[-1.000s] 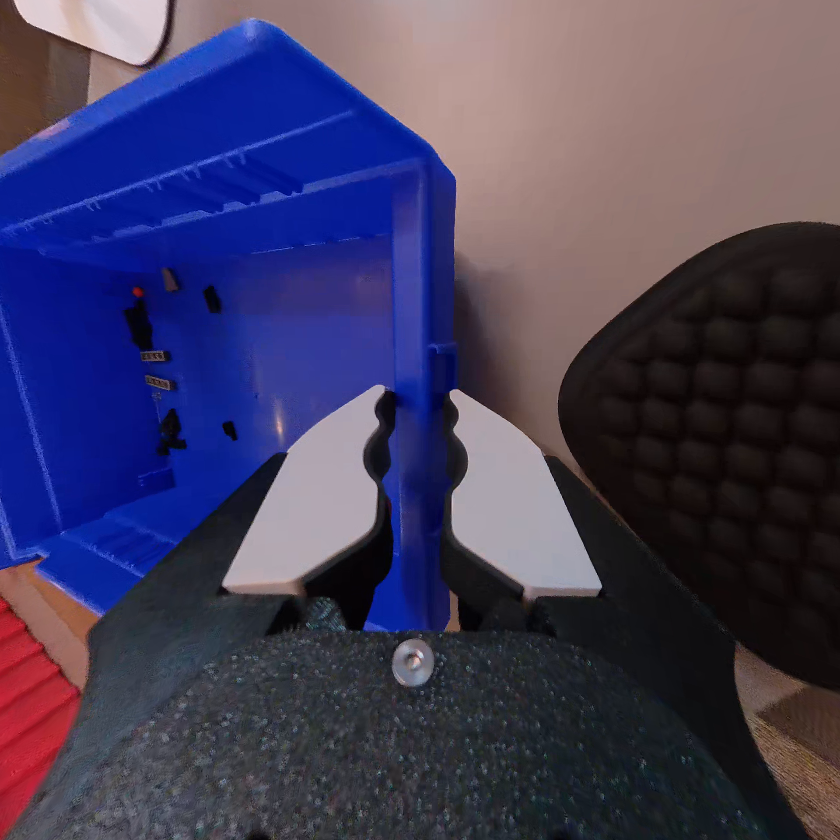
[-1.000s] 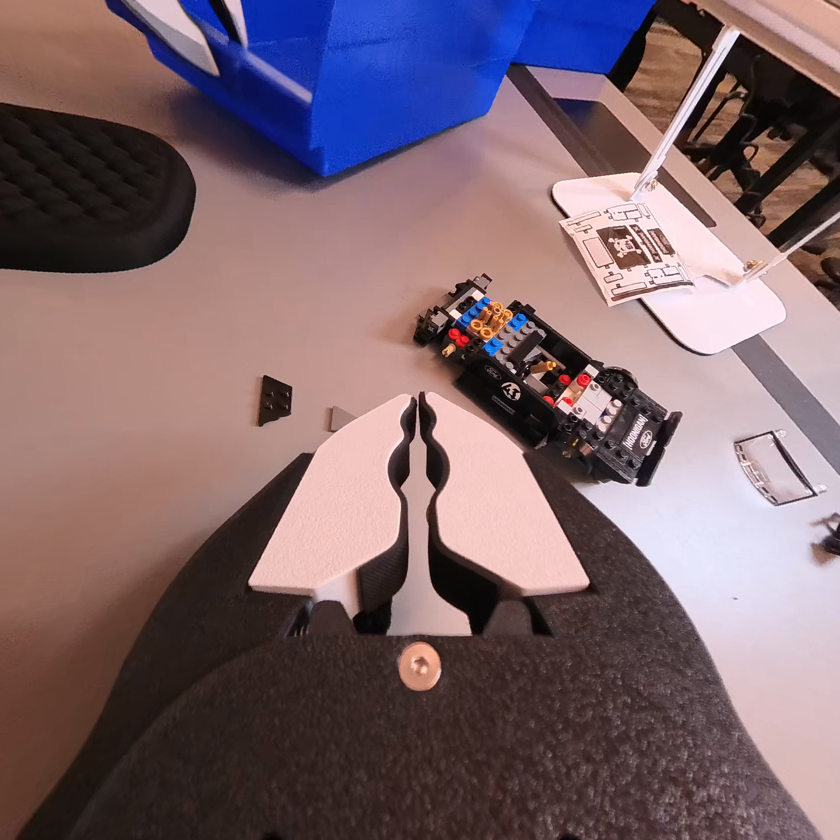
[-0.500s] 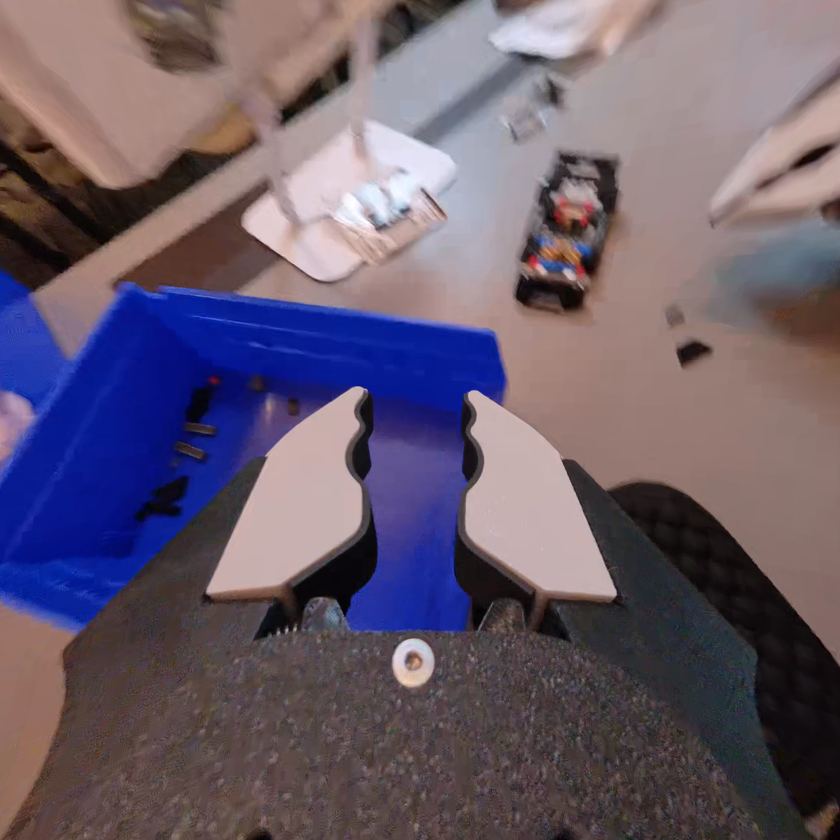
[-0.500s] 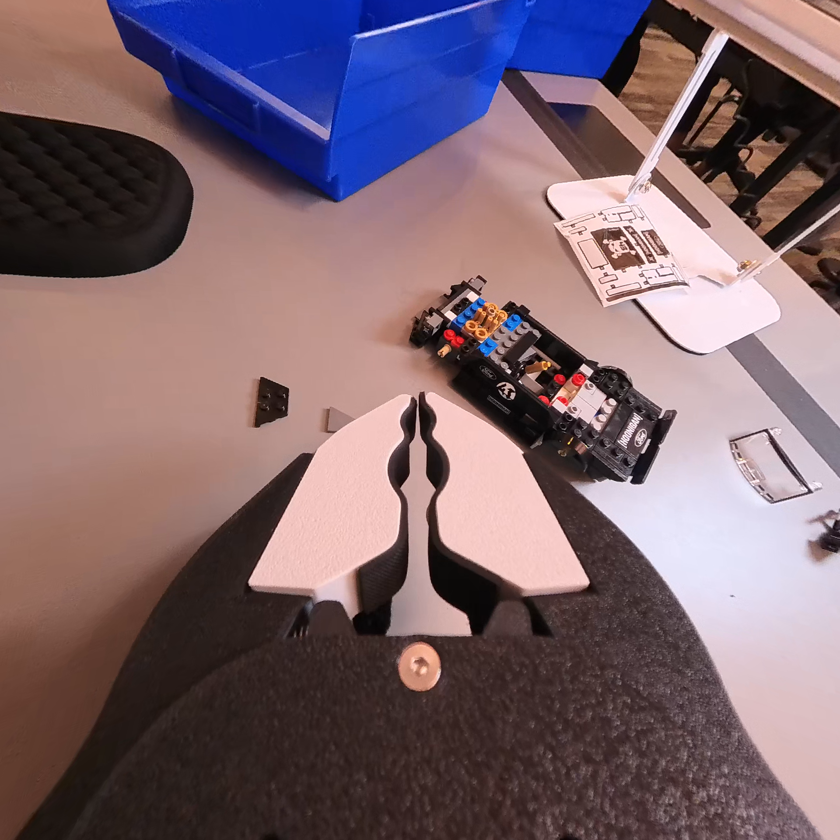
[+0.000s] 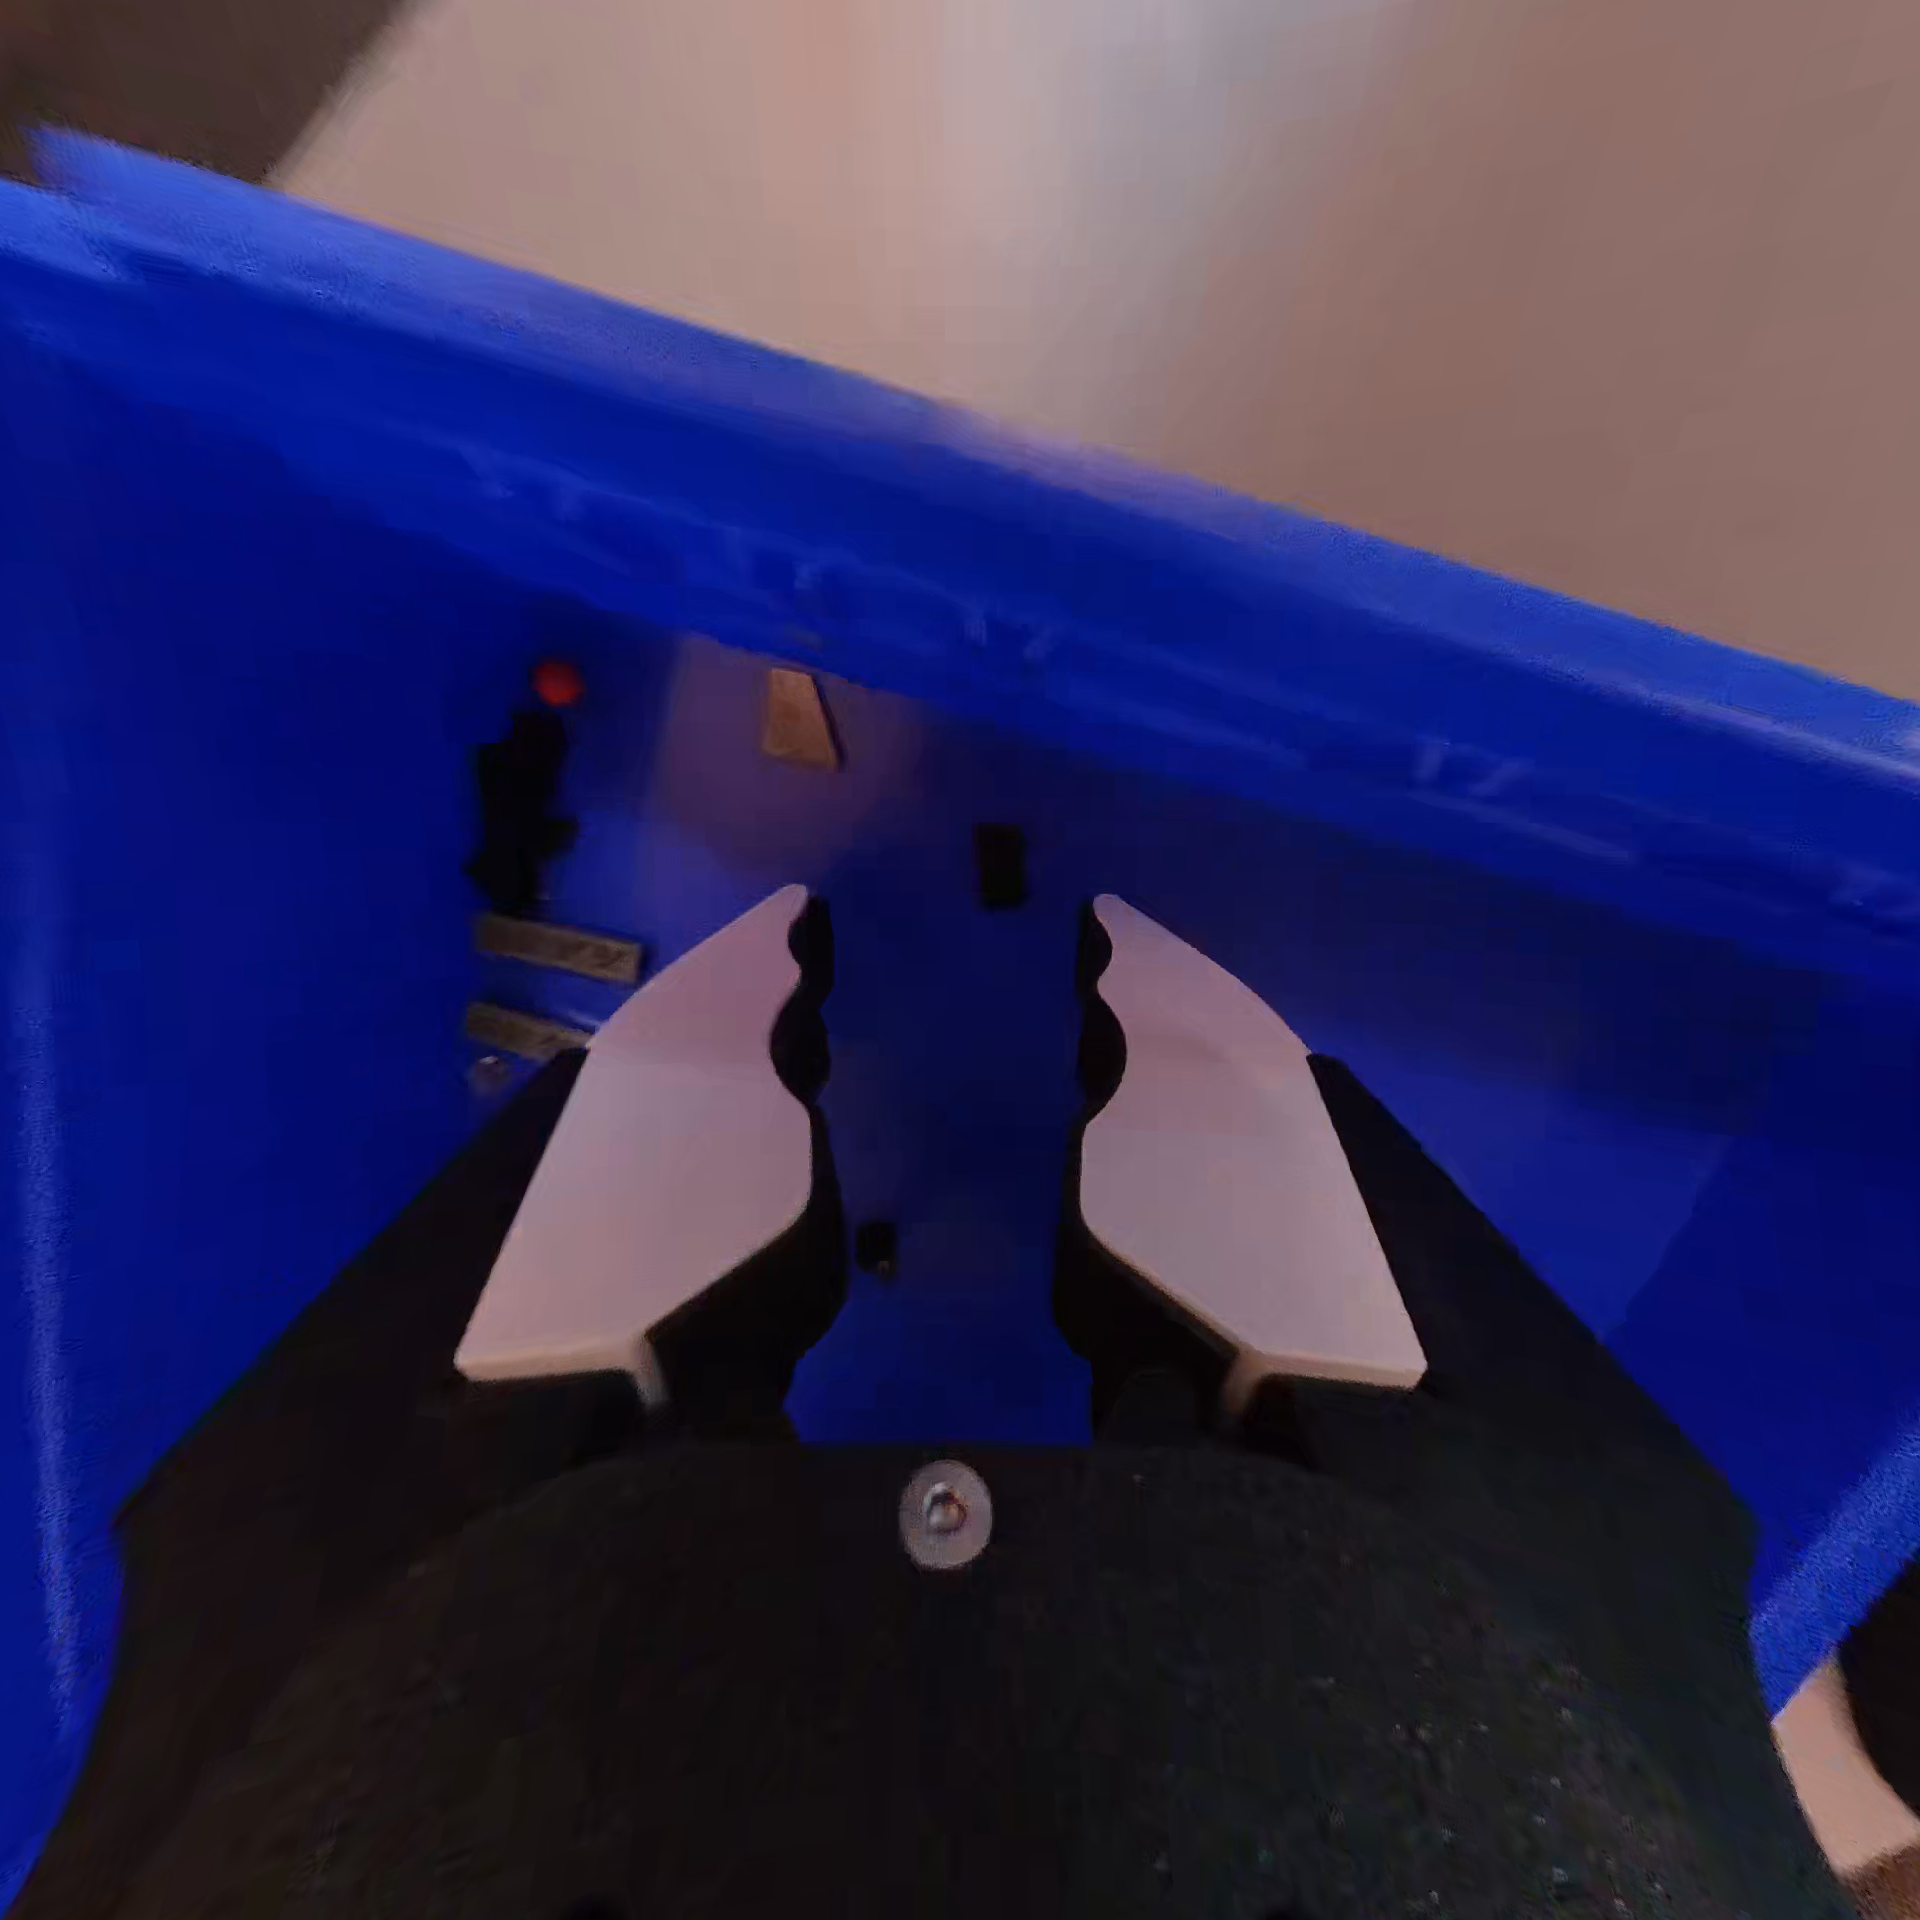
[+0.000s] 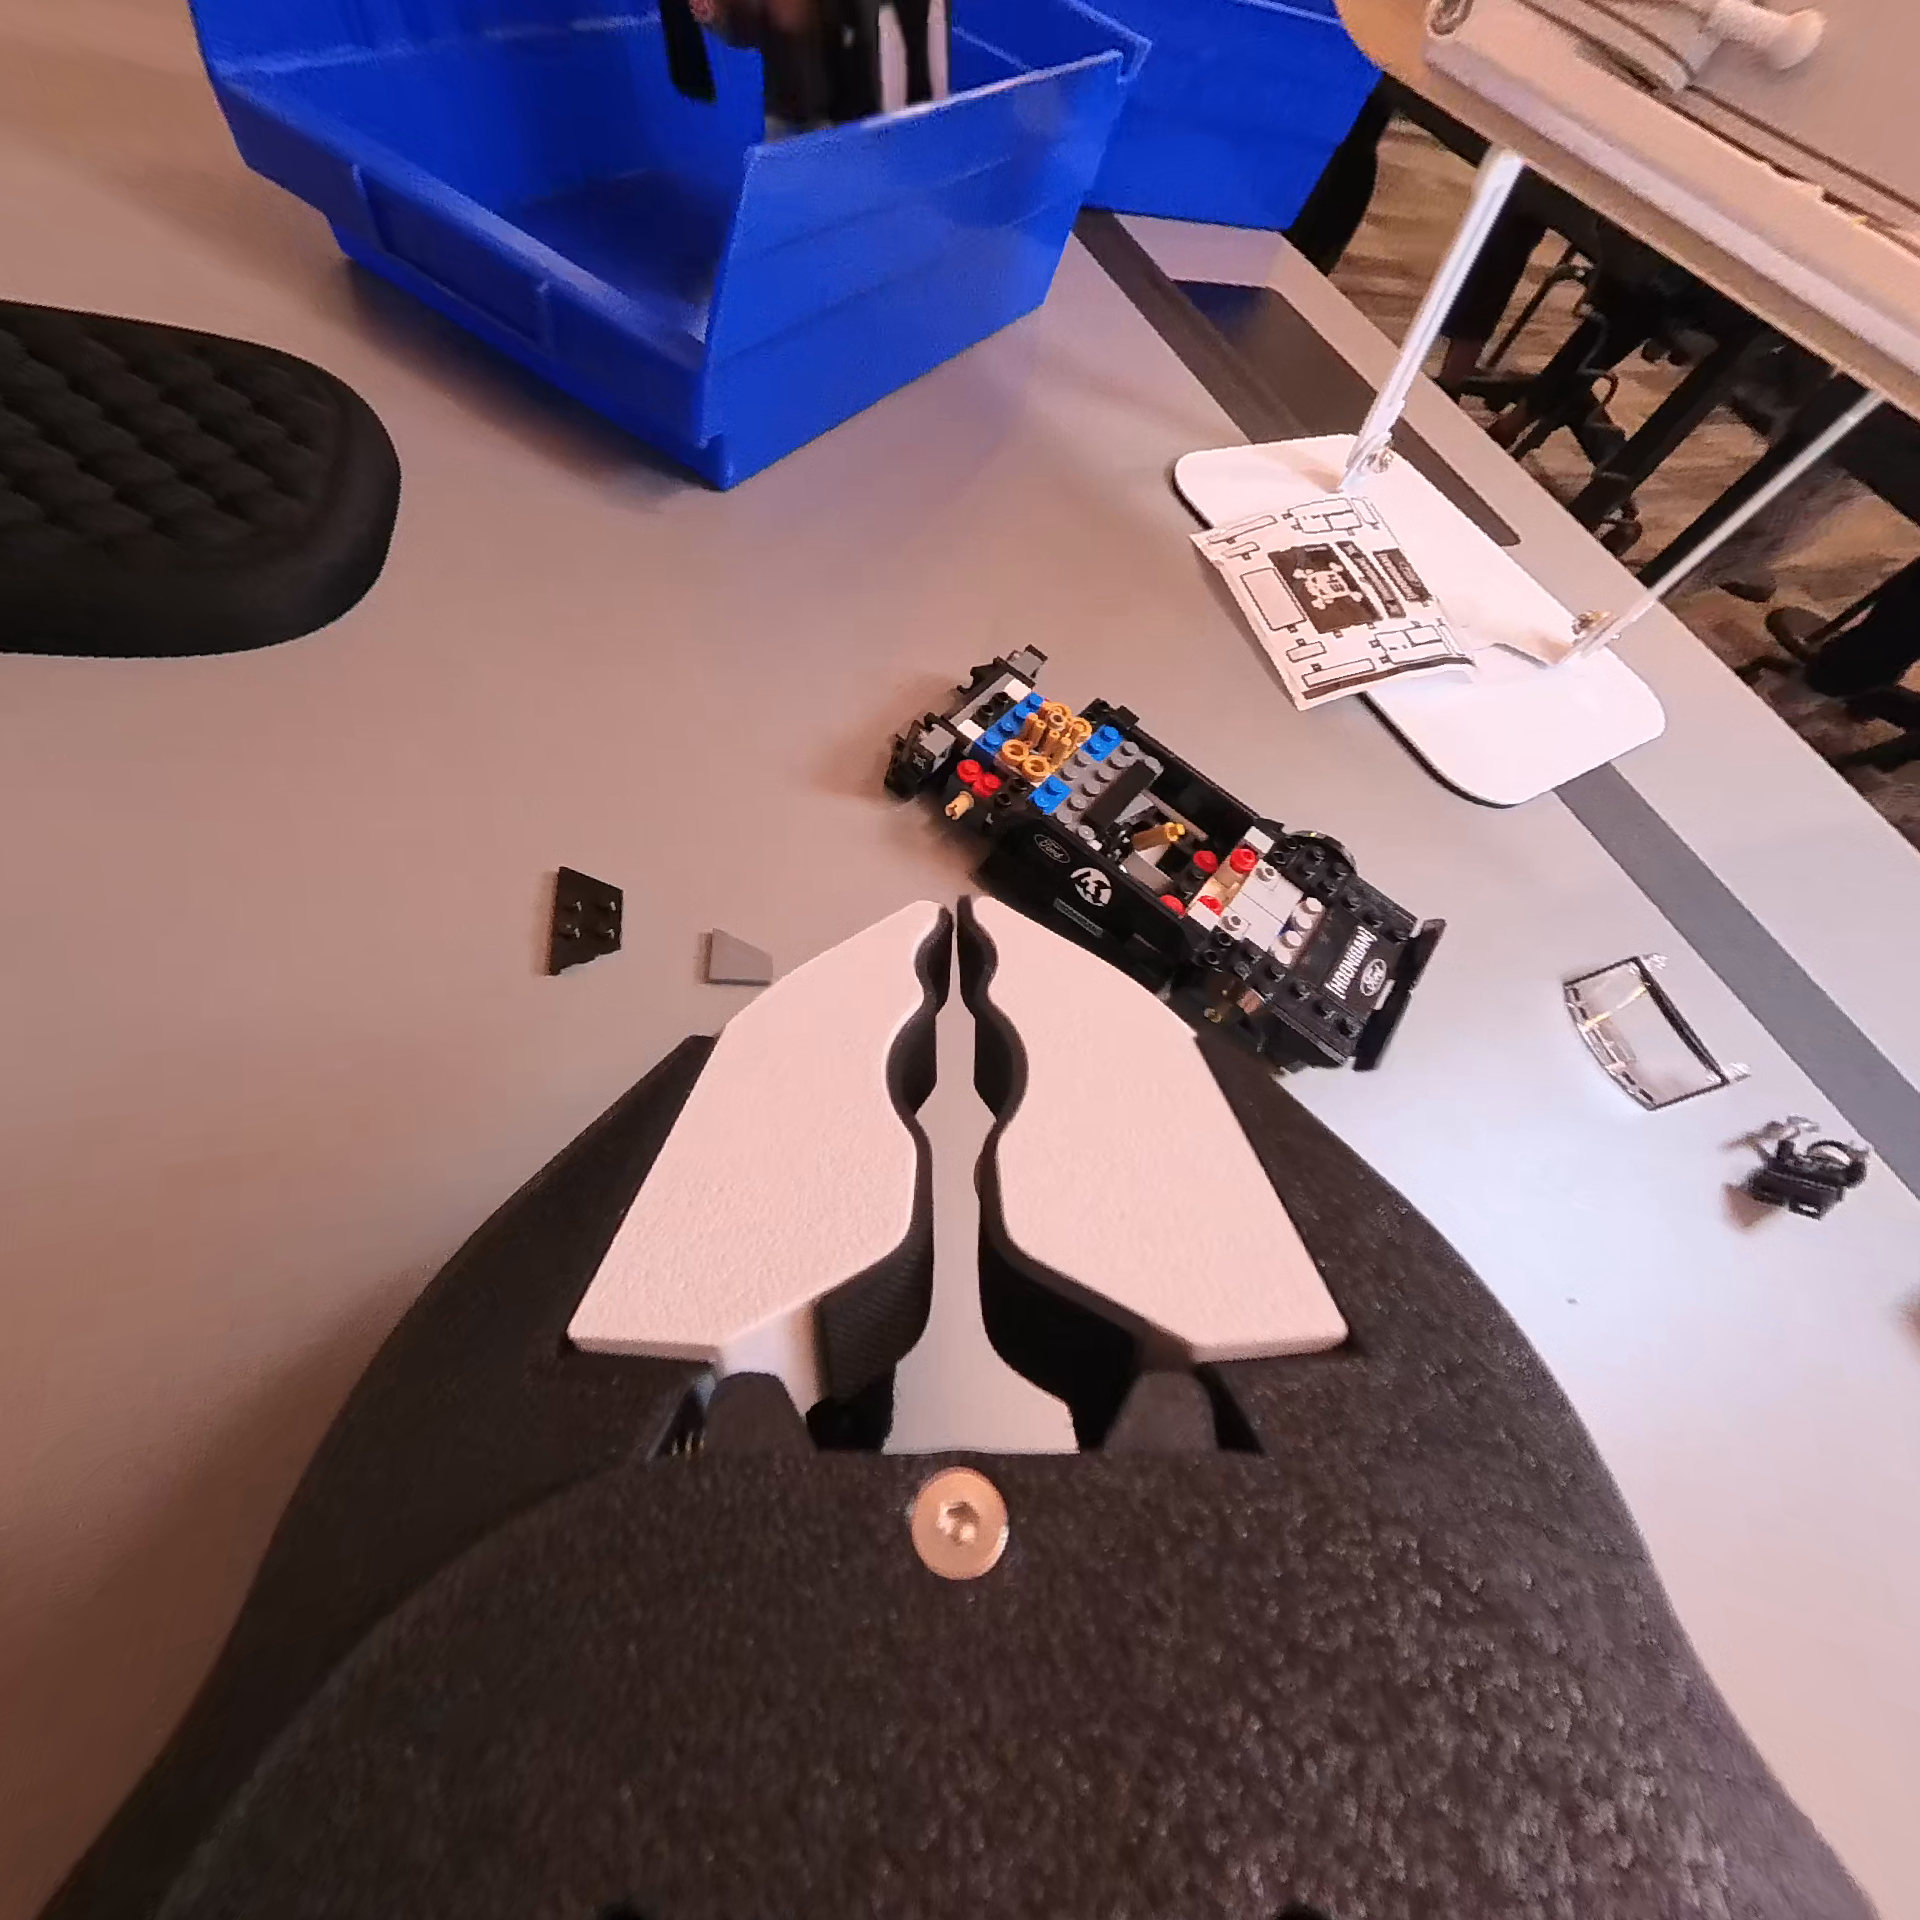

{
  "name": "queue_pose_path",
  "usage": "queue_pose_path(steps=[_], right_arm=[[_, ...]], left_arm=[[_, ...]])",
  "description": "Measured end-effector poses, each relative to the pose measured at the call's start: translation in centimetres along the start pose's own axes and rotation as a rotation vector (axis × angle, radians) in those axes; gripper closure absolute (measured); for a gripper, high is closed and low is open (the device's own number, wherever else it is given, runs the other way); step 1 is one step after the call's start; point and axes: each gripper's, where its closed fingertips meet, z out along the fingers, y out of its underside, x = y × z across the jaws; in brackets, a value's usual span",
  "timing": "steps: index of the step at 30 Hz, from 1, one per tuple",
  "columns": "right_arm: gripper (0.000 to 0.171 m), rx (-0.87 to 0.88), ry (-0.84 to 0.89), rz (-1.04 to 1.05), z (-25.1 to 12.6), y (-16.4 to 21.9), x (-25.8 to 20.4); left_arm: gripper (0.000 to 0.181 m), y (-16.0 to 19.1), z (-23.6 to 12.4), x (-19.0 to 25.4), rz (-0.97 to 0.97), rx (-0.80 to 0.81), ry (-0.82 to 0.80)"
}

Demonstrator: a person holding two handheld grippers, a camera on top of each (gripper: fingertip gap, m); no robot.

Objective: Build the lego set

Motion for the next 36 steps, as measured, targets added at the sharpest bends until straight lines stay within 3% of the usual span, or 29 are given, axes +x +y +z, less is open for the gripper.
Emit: queue_pose_path(steps=[2, 6, 10, 16, 23, 27, 30, 33, 36], right_arm=[[0.170, 0.002, 0.011, 0.005, -0.3, 0.1, 0.4], [0.170, 0.006, 0.015, 0.012, -0.6, 0.2, 0.6], [0.170, 0.007, 0.017, 0.000, -0.7, 0.1, 0.6], [0.170, 0.023, 0.016, 0.002, -1.0, -0.1, 0.6], [0.170, 0.026, 0.013, -0.024, -1.1, -0.4, 0.1], [0.170, 0.043, 0.031, -0.016, -1.6, -0.7, 0.3], [0.170, 0.046, 0.037, -0.020, -1.8, -0.8, 0.3], [0.170, 0.048, 0.042, -0.024, -2.0, -0.8, 0.2], [0.170, 0.048, 0.046, -0.022, -2.1, -0.7, 0.2]], left_arm=[[0.146, 0.6, 1.2, 0.5, 0.044, -0.064, 0.026], [0.180, -0.2, 1.2, 0.0, 0.032, -0.039, 0.029], [0.180, 0.8, 0.6, -2.4, 0.043, -0.089, -0.091], [0.147, 1.1, -3.1, -5.0, -0.001, -0.033, -0.302], [0.133, 2.1, -4.6, -3.8, 0.028, -0.016, -0.374], [0.137, 1.1, -4.4, -0.3, 0.035, 0.076, -0.262], [0.128, 3.2, -1.7, 3.3, 0.179, -0.059, -0.213], [0.135, 3.5, -0.5, 6.5, 0.205, -0.057, -0.118], [0.121, 3.6, -0.6, 7.9, 0.234, -0.055, -0.043]])
